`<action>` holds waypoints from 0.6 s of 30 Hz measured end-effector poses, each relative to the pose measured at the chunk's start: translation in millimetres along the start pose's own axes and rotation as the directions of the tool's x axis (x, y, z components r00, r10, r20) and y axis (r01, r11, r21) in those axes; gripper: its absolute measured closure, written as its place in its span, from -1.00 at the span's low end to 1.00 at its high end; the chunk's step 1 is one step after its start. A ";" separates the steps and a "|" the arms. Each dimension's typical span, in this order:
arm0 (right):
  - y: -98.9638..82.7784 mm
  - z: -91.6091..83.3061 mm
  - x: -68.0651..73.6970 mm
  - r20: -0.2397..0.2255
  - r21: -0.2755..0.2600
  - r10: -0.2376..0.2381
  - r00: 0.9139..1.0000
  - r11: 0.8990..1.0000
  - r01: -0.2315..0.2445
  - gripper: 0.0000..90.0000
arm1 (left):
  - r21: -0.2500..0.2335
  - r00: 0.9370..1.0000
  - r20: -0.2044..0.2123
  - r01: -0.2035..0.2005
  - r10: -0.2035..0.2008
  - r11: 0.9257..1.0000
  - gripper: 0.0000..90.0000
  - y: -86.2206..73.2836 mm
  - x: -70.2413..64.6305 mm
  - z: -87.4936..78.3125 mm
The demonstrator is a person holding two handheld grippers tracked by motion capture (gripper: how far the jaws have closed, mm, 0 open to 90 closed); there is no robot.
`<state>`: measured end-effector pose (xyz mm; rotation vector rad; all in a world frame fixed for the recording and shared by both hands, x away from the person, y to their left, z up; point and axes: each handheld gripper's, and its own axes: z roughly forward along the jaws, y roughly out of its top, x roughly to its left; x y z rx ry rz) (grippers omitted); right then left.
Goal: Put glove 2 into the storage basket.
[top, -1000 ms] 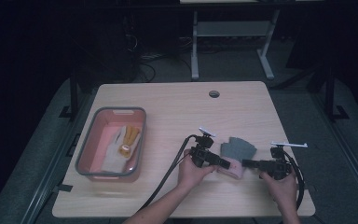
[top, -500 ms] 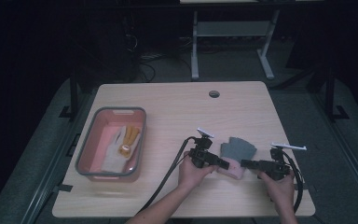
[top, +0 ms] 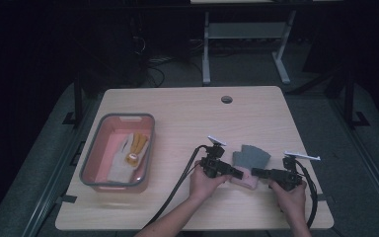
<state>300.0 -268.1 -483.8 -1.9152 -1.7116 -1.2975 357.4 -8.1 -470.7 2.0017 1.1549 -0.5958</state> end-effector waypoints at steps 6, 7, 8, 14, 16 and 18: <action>0.2 1.6 -3.2 -0.031 0.004 0.027 0.999 1.000 -0.027 0.45 | -0.008 1.000 0.009 0.003 -0.003 1.000 0.24 -1.0 1.7 1.6; 0.3 1.8 -3.5 -0.032 0.004 0.029 0.999 1.000 -0.029 0.46 | -0.009 1.000 0.010 0.005 -0.005 1.000 0.25 -1.0 1.9 2.0; 0.4 1.8 -3.4 -0.033 0.005 0.029 0.999 1.000 -0.029 0.48 | -0.009 1.000 0.013 0.004 -0.004 1.000 0.27 -1.0 2.2 2.3; 1.2 1.1 2.8 -0.018 0.011 -0.019 1.000 1.000 0.020 0.54 | -0.018 0.999 0.010 -0.032 0.032 0.999 0.42 -1.3 0.1 0.1; 1.2 1.3 4.7 -0.016 0.013 -0.030 0.999 0.999 0.030 0.57 | -0.012 0.999 0.018 -0.040 0.041 0.999 0.44 -0.8 0.6 -2.1; 1.4 0.9 5.6 -0.019 0.016 -0.035 0.999 0.999 0.035 0.57 | -0.013 0.999 0.020 -0.040 0.041 0.999 0.45 -1.0 0.8 -2.9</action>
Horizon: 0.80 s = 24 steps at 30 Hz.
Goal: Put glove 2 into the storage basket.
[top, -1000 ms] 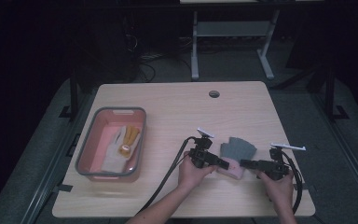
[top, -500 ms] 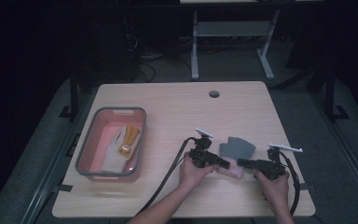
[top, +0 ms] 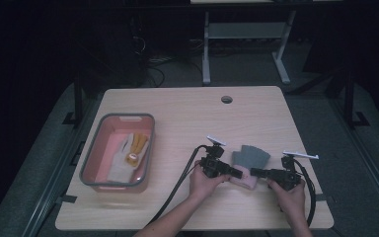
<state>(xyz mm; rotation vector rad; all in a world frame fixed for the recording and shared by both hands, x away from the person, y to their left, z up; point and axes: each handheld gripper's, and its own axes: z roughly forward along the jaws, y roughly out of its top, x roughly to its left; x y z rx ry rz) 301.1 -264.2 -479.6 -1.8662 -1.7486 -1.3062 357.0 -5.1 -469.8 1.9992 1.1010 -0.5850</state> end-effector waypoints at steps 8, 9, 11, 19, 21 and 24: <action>-0.3 2.0 21.7 -0.017 0.021 -0.084 0.996 0.996 0.084 0.59 | 0.014 1.000 0.025 -0.011 0.011 1.000 0.45 -7.0 2.3 -17.1; -0.1 2.7 24.8 -0.020 0.023 -0.091 0.996 0.996 0.091 0.59 | 0.010 1.000 0.020 -0.019 0.019 1.000 0.45 -7.7 1.5 -22.9; 0.1 3.5 28.6 -0.026 0.025 -0.101 0.995 0.995 0.101 0.59 | 0.005 0.999 0.016 -0.031 0.031 0.999 0.45 -8.5 0.3 -28.5; 3.0 7.6 42.0 -0.044 0.044 -0.138 0.989 0.989 0.140 0.59 | -0.011 0.999 0.002 -0.052 0.052 0.999 0.46 -12.2 -4.7 -44.6; 3.7 7.7 45.3 -0.047 0.050 -0.143 0.989 0.988 0.146 0.59 | -0.015 0.999 0.001 -0.053 0.053 0.998 0.46 -13.3 -5.2 -47.5; 4.3 8.7 48.8 -0.049 0.058 -0.155 0.987 0.986 0.157 0.59 | -0.021 0.998 -0.003 -0.058 0.058 0.998 0.46 -14.4 -5.4 -51.2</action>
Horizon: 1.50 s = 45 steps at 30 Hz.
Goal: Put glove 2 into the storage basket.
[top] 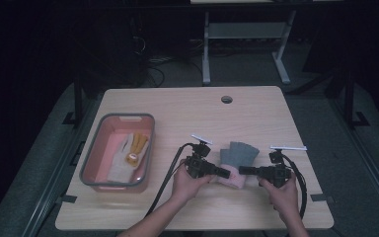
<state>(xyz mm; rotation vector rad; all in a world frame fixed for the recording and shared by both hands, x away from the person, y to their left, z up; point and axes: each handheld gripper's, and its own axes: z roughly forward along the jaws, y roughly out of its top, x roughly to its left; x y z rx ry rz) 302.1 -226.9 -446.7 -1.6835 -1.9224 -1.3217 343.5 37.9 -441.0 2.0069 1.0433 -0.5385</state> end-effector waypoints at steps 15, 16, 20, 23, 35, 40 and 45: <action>11.9 12.4 25.2 -0.020 0.029 -0.039 0.999 0.999 0.039 0.59 | -0.026 1.000 -0.005 0.000 0.000 1.000 0.46 -4.4 1.4 -32.4; 13.1 13.3 27.2 -0.021 0.033 -0.045 0.999 0.998 0.045 0.59 | -0.031 1.000 -0.004 0.002 -0.003 1.000 0.46 -4.9 1.3 -34.6; 18.0 16.7 35.9 -0.031 0.041 -0.061 0.998 0.997 0.062 0.59 | -0.044 1.000 0.002 0.003 -0.003 0.999 0.46 -6.2 2.8 -45.4; 21.7 19.9 42.6 -0.032 0.049 -0.077 0.996 0.996 0.079 0.59 | -0.054 1.000 0.003 0.004 -0.003 0.999 0.46 -8.3 4.4 -52.3; 35.5 35.7 66.2 -0.048 0.072 -0.127 0.991 0.989 0.130 0.59 | -0.097 1.000 -0.004 0.007 -0.008 0.995 0.46 -13.9 9.4 -81.4; 38.7 40.7 72.6 -0.057 0.081 -0.139 0.989 0.986 0.143 0.59 | -0.107 1.000 -0.006 0.005 -0.006 0.994 0.46 -16.1 10.6 -90.3; 42.3 45.5 79.2 -0.071 0.092 -0.147 0.987 0.984 0.153 0.59 | -0.114 1.000 -0.007 0.018 -0.019 0.993 0.46 -18.3 12.4 -97.6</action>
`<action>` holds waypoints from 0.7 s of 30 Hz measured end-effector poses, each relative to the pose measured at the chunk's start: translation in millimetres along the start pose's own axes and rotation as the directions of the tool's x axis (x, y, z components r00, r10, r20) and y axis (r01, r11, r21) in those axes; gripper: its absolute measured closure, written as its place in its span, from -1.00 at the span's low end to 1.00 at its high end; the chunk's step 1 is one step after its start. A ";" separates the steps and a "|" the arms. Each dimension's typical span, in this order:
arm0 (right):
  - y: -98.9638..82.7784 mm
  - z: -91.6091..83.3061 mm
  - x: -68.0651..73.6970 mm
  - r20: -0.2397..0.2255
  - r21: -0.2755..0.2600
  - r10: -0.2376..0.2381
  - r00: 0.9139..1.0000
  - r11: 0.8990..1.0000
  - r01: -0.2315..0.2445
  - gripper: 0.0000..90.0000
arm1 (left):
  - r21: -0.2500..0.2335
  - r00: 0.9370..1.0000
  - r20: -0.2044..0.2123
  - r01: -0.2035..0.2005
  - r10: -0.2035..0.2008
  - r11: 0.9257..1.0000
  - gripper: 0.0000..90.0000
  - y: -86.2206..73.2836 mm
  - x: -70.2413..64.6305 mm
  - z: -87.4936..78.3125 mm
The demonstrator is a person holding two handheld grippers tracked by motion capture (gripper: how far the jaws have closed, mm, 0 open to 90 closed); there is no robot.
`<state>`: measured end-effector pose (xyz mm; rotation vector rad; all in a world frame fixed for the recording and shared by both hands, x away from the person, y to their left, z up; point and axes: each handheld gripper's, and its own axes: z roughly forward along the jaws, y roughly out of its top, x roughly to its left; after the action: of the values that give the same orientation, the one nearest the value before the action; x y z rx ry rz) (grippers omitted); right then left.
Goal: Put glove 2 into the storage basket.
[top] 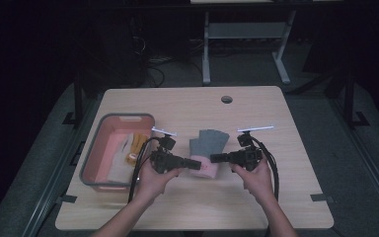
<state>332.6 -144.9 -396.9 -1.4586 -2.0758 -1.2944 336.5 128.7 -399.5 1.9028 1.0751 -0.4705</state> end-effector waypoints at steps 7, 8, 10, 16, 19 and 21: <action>5.9 8.2 5.1 -0.021 0.009 -0.009 1.000 1.000 0.010 0.59 | -0.009 1.000 -0.011 -0.001 0.001 1.000 0.46 -1.1 3.0 -12.8; 6.9 9.4 6.8 -0.022 0.012 -0.010 1.000 1.000 0.011 0.59 | -0.012 1.000 -0.011 -0.006 0.006 1.000 0.46 -1.4 3.9 -14.6; 9.1 11.6 10.3 -0.020 0.016 -0.016 1.000 1.000 0.016 0.59 | -0.017 1.000 -0.010 0.003 -0.003 1.000 0.46 -2.4 4.6 -18.7; 16.9 18.8 19.5 -0.033 0.019 -0.033 0.999 0.999 0.033 0.59 | -0.036 1.000 -0.014 0.003 -0.004 0.999 0.46 -3.4 7.6 -32.3; 20.9 22.3 24.7 -0.034 0.027 -0.042 0.999 0.999 0.043 0.59 | -0.045 1.000 -0.013 0.006 -0.006 0.999 0.46 -3.7 9.4 -39.0; 23.7 25.0 27.6 -0.038 0.026 -0.049 0.998 0.998 0.050 0.59 | -0.052 1.000 -0.013 0.007 -0.007 0.999 0.46 -4.0 10.7 -43.6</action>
<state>346.9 -106.5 -380.6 -1.3695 -2.1095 -1.2970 335.2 171.3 -384.9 1.8596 1.0929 -0.4301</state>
